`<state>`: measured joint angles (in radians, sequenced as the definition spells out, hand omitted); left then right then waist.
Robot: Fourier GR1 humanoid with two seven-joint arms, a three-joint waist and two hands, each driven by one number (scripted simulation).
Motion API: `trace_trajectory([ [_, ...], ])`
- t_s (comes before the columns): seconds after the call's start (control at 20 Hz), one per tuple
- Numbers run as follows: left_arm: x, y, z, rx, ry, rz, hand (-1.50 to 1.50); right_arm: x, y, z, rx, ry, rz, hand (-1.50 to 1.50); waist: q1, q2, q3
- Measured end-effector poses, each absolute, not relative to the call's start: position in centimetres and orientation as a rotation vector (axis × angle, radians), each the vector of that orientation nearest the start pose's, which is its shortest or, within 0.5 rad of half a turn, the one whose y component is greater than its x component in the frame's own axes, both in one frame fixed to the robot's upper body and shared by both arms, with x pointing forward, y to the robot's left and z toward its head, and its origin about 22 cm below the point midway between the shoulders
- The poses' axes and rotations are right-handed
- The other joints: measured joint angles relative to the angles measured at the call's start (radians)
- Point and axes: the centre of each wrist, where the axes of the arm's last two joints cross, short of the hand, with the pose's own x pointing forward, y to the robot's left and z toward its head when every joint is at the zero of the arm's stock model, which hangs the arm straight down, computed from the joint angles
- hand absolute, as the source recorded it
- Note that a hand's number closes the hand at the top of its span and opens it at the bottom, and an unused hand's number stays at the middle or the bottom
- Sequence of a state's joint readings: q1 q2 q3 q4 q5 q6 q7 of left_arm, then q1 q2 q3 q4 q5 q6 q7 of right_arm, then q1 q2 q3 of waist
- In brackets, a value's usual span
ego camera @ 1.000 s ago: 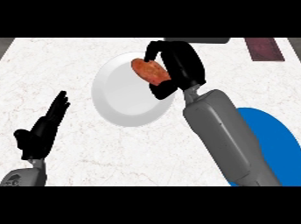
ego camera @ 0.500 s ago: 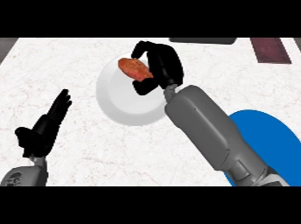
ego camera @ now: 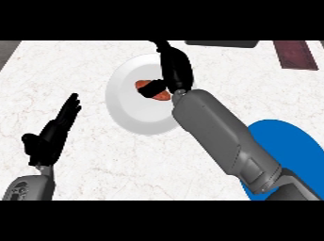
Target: Pick the sweet potato from the plate and place it in the plate
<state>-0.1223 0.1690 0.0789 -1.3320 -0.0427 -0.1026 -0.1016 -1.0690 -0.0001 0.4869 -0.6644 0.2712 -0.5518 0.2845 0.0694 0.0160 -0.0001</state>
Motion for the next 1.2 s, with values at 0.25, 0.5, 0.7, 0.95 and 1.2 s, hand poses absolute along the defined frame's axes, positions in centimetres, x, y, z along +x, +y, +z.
trace_trajectory([
  [0.25,26.8,29.3,-1.9,0.116,-1.544,-0.192,0.00,40.6,-3.5,9.9,-0.478,-1.715,0.394,-1.50,-0.007,0.001,0.001],
  [0.5,26.1,30.1,-1.8,0.127,-1.535,-0.170,0.00,41.0,-6.4,9.1,-0.317,-1.723,0.208,-1.50,-0.032,-0.005,0.001],
  [0.7,25.9,30.2,-1.9,0.140,-1.529,-0.157,0.00,41.3,-11.1,7.3,-0.235,-1.741,0.137,-1.50,-0.051,-0.009,0.001],
  [0.95,25.8,30.9,-1.9,0.144,-1.524,-0.152,0.00,41.4,-17.1,5.1,-0.186,-1.779,0.138,-1.50,-0.057,-0.011,0.001],
  [1.2,26.1,31.2,-1.8,0.144,-1.525,-0.152,0.00,41.3,-22.5,3.0,-0.158,-1.797,0.192,-1.50,-0.055,-0.010,0.001],
])
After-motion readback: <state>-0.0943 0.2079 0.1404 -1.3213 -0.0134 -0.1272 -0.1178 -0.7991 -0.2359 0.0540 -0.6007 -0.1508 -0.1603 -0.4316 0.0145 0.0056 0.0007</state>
